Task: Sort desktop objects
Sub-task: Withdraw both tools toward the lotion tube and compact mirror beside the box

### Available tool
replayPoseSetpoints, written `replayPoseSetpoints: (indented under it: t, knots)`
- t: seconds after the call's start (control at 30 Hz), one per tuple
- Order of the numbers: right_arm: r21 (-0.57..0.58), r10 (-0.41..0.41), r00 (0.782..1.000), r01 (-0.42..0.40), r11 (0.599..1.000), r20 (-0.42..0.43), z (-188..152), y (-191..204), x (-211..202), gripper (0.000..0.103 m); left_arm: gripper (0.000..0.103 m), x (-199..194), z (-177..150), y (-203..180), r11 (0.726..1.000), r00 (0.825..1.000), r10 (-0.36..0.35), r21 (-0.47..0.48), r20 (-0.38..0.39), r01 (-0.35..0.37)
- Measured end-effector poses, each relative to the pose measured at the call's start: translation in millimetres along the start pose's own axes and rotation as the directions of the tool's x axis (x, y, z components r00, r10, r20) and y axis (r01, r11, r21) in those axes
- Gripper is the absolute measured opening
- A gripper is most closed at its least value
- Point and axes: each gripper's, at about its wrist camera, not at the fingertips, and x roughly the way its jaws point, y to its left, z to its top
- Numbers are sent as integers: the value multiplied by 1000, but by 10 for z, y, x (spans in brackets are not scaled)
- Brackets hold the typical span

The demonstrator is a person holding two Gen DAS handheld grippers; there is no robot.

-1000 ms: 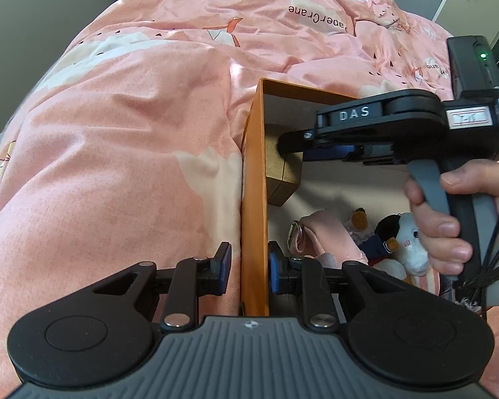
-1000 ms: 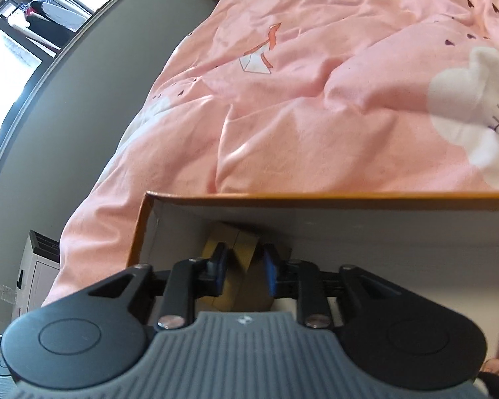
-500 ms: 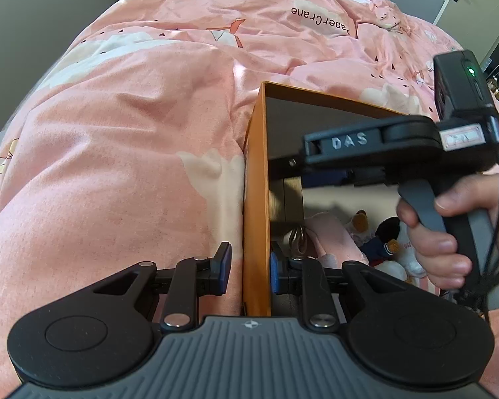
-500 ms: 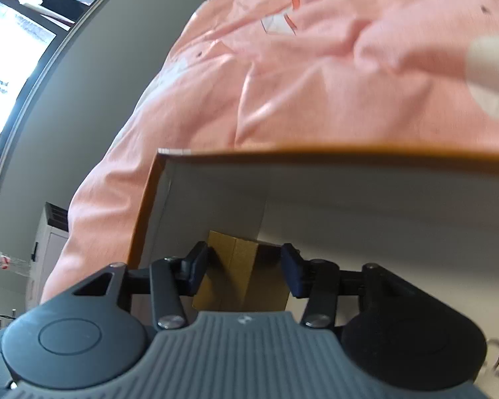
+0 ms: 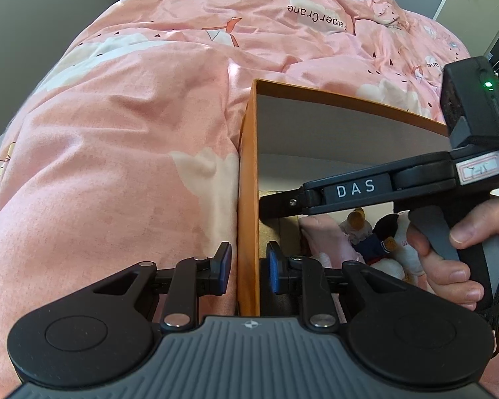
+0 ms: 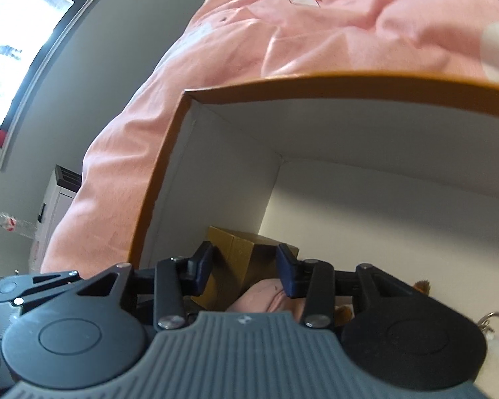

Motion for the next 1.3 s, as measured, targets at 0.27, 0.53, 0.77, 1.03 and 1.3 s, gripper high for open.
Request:
replayPoseSetpoints:
  t: [0.27, 0.53, 0.77, 1.03, 1.3]
  knots:
    - [-104, -103, 989, 114, 988, 109, -159, 283, -470, 43, 26, -252, -12, -136, 999, 998, 20, 24, 55, -22]
    - [-198, -173, 956, 222, 955, 239, -701, 562, -1192, 43, 26, -669, -174, -487, 996, 986, 0, 90, 167, -15]
    - [-198, -226, 908, 308, 930, 352, -1205, 636, -1632, 43, 26, -972, -500, -858, 986, 958, -58, 164, 280, 12]
    - [-158, -247, 885, 330, 931, 395, -1988, 582, -1896, 45, 35, -1005, -941, -1021, 982, 956, -126, 170, 264, 82]
    - [69, -332, 912, 325, 943, 241, -2414, 171, -1556, 46, 35, -491, -1286, -1104, 978, 989, -143, 158, 46, 134]
